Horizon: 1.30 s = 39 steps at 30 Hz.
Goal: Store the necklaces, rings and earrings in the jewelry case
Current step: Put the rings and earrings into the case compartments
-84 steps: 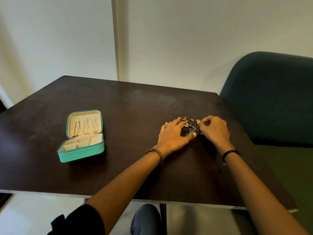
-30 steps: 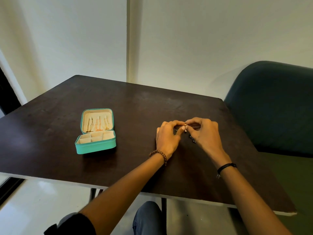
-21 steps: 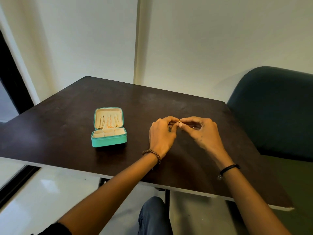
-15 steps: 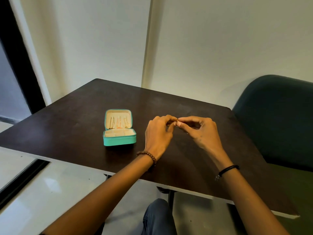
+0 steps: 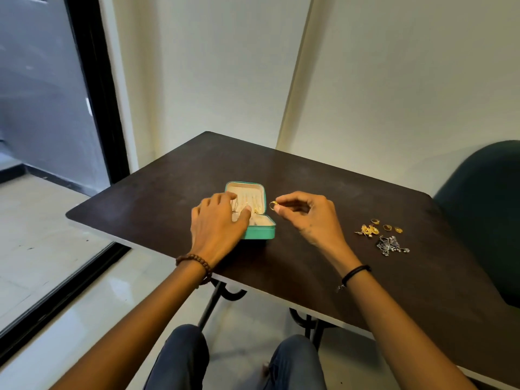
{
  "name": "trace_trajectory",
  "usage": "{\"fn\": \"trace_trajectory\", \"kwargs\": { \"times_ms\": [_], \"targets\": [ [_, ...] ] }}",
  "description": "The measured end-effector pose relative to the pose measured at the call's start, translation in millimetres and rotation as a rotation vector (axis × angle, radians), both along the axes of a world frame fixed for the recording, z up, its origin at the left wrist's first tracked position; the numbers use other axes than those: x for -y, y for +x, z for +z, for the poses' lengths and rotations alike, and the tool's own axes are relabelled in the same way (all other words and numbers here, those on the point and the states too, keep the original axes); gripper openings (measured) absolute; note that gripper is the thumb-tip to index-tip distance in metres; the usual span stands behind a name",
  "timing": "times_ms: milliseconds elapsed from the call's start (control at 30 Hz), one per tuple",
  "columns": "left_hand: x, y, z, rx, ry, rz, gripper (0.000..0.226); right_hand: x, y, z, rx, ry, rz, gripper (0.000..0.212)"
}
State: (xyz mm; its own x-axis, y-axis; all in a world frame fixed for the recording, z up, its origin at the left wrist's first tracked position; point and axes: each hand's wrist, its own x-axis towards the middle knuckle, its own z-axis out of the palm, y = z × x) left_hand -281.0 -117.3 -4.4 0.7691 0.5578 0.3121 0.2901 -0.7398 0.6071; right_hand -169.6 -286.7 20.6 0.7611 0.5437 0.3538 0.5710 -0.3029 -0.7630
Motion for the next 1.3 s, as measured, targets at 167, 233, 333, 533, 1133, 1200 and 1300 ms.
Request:
{"fn": "trace_trajectory", "kwargs": {
  "times_ms": [167, 233, 333, 533, 1133, 1200, 1300],
  "targets": [
    [-3.3, -23.1, -19.2, -0.035, -0.246, -0.099, 0.077, -14.3, -4.3, -15.3, 0.049, -0.130, 0.045, 0.025],
    [-4.2, -27.9, -28.7, -0.020, -0.286, -0.142, 0.079, -15.4, -5.4, -20.8, 0.051, -0.170, 0.035, 0.027],
    [-7.8, -29.5, -40.9, -0.025, -0.261, -0.191, 0.081, -15.0, -7.2, -26.6, 0.032, -0.211, 0.031, 0.029],
    [-8.9, -28.7, -48.8, 0.003, -0.170, -0.201, 0.088, -13.5, -8.4, -29.1, 0.078, -0.246, 0.031, 0.027],
    [-8.4, -31.1, -46.7, -0.012, -0.184, -0.208, 0.096, -16.7, -15.2, -27.6, 0.281, -0.405, 0.098, 0.024],
    [-8.3, -31.8, -46.3, -0.011, -0.187, -0.210, 0.095, -19.7, -14.1, -28.6, 0.317, -0.448, 0.101, 0.026],
    [-8.2, -33.0, -46.1, -0.007, -0.192, -0.210, 0.094, -21.6, -14.0, -30.3, 0.310, -0.471, 0.099, 0.027]
  ]
}}
